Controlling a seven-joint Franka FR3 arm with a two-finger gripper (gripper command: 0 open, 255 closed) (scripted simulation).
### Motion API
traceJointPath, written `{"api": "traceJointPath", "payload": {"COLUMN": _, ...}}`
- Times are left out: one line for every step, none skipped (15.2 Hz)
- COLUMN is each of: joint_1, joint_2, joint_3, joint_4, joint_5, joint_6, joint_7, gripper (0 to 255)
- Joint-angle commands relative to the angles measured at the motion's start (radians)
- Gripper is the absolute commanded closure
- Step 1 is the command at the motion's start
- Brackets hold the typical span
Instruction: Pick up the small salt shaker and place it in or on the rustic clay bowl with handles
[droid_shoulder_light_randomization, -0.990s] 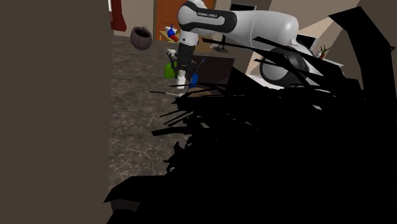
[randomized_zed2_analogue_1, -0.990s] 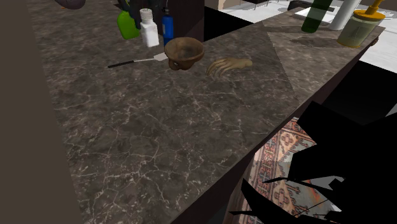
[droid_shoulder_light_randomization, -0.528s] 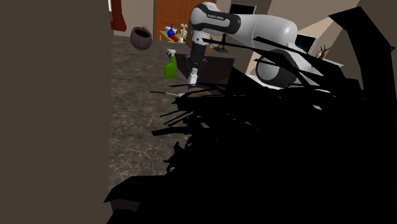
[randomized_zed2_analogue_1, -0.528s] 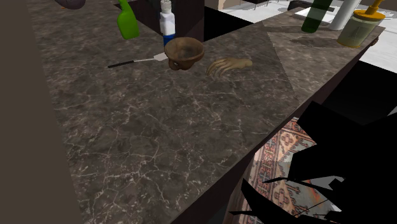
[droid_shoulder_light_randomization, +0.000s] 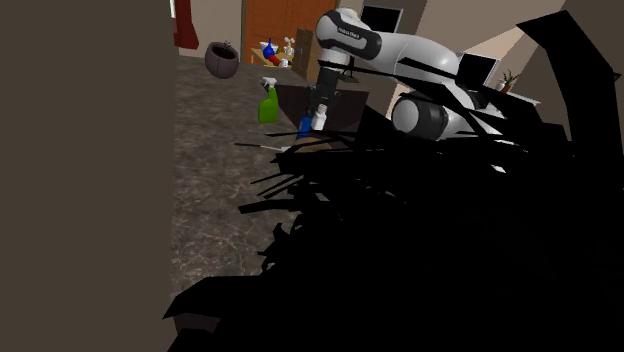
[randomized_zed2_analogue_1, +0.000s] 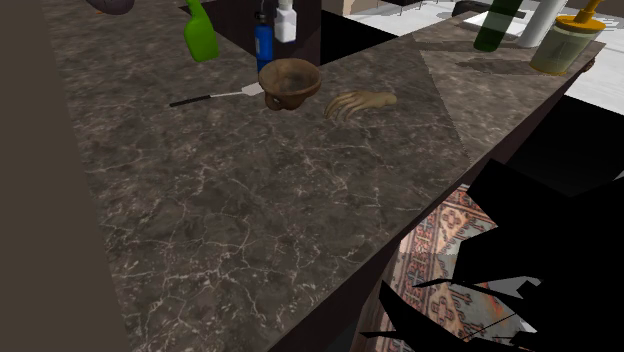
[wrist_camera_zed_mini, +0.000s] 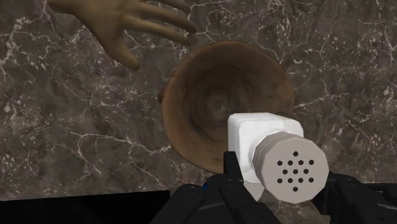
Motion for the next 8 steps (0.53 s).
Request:
{"api": "traceJointPath", "payload": {"joint_1": 0.000, "joint_2": -0.018, "joint_3": -0.001, "joint_4": -0.056, "joint_5": 0.000, "joint_6": 0.037, "joint_7": -0.007, "gripper": 255}}
{"api": "traceJointPath", "payload": {"joint_1": 0.001, "joint_2": -0.025, "joint_3": -0.002, "joint_4": -0.081, "joint_5": -0.001, "joint_6": 0.055, "joint_7": -0.009, "gripper": 255}}
{"api": "traceJointPath", "payload": {"joint_1": 0.002, "joint_2": -0.032, "joint_3": -0.002, "joint_4": -0.105, "joint_5": -0.001, "joint_6": 0.073, "joint_7": -0.011, "gripper": 255}}
{"api": "traceJointPath", "payload": {"joint_1": 0.003, "joint_2": -0.037, "joint_3": -0.002, "joint_4": -0.128, "joint_5": -0.001, "joint_6": 0.090, "joint_7": -0.013, "gripper": 255}}
{"api": "traceJointPath", "payload": {"joint_1": 0.004, "joint_2": -0.042, "joint_3": -0.002, "joint_4": -0.149, "joint_5": -0.001, "joint_6": 0.107, "joint_7": -0.015, "gripper": 255}}
{"api": "traceJointPath", "payload": {"joint_1": 0.005, "joint_2": -0.046, "joint_3": -0.003, "joint_4": -0.170, "joint_5": -0.001, "joint_6": 0.123, "joint_7": -0.017, "gripper": 255}}
{"api": "traceJointPath", "payload": {"joint_1": 0.005, "joint_2": -0.050, "joint_3": -0.003, "joint_4": -0.189, "joint_5": -0.001, "joint_6": 0.138, "joint_7": -0.019, "gripper": 255}}
{"api": "traceJointPath", "payload": {"joint_1": 0.006, "joint_2": -0.053, "joint_3": -0.003, "joint_4": -0.207, "joint_5": -0.001, "joint_6": 0.154, "joint_7": -0.020, "gripper": 255}}
